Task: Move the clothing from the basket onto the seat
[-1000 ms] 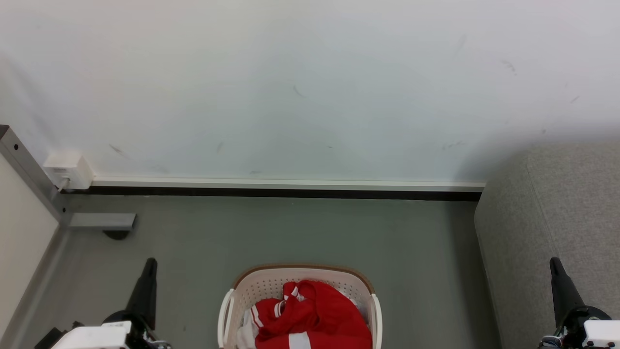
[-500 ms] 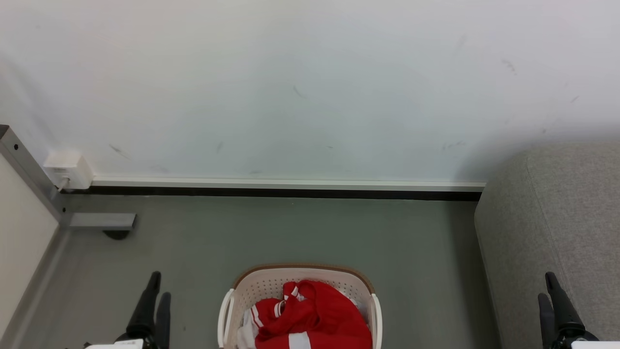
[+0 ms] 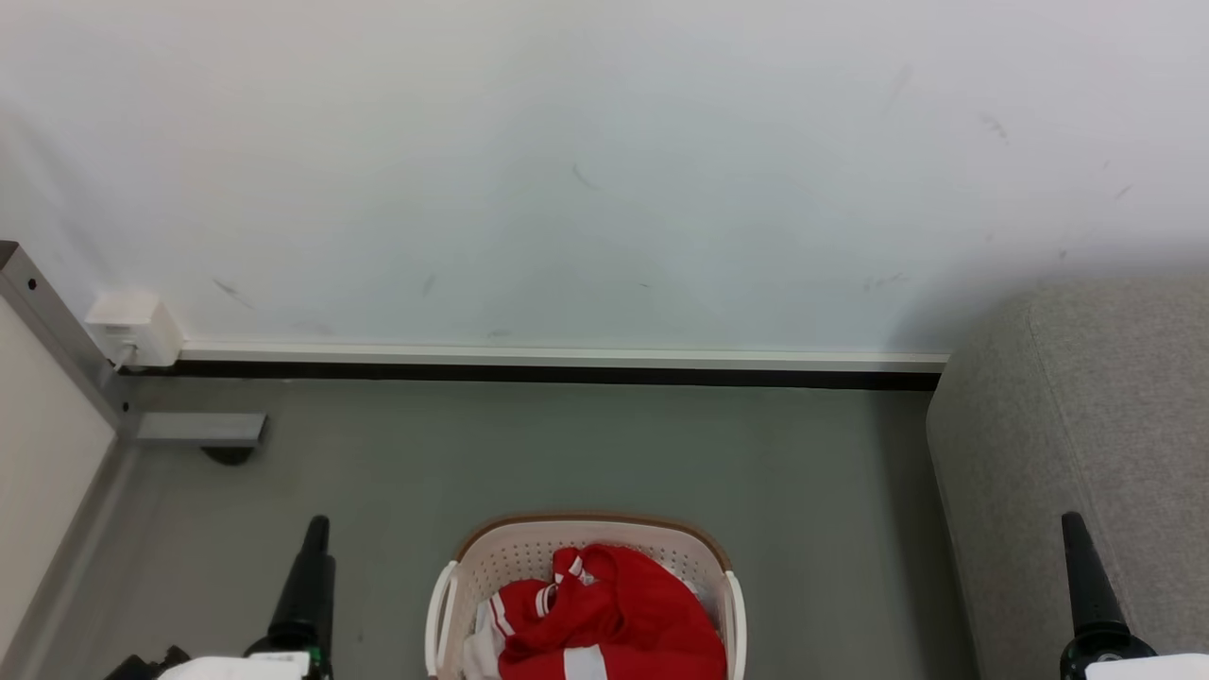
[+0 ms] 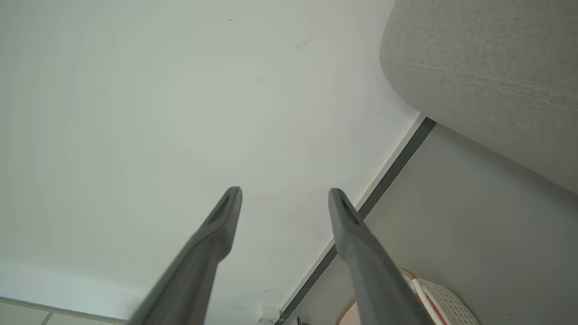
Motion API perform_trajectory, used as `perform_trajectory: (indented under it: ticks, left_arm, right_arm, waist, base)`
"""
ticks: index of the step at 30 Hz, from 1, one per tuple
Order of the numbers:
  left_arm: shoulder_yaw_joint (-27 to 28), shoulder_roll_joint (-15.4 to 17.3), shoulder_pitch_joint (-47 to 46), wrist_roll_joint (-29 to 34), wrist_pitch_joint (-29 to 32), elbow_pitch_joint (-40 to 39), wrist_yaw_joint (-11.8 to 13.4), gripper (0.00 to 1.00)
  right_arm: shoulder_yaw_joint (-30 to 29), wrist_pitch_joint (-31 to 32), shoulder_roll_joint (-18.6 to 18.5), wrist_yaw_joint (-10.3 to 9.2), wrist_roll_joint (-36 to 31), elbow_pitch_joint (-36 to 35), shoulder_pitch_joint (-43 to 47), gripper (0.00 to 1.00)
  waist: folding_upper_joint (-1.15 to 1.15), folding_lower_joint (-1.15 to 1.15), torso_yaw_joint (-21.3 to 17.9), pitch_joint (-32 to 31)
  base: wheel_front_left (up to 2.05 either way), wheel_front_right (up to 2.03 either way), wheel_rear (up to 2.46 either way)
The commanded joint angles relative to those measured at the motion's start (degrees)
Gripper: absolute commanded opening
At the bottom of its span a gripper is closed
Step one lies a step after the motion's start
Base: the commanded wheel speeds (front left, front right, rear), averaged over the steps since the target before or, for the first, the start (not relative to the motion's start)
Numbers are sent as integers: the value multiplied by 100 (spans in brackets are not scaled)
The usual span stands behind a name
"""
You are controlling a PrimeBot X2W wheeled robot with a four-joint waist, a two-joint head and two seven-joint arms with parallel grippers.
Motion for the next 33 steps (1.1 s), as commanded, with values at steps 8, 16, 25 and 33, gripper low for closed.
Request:
perform_trajectory:
  ticks: [8,16,25,33]
  left_arm:
    - [-138,35,-169,1066,-233,-238,94,100]
    - [-297,41,-164,2175,-409,-297,116,100]
    - [-456,53,-125,3471,-580,-350,73,100]
    - [-568,142,-88,4395,-726,-431,127,100]
  right_arm:
    - [113,-219,-128,-3,-1426,-404,8,100]
    - [253,-389,-264,-3,-2593,-497,90,100]
    - [365,-566,-355,-4,-3541,-496,146,100]
    - [436,-711,-383,-5,-4161,-504,196,100]
  waist:
    - [0,0,13,12]
    - [0,0,29,14]
    - [0,0,47,15]
    - [0,0,62,22]
  base:
    - [0,0,0]
    - [0,0,0]
    - [0,0,0]
    - [0,0,0]
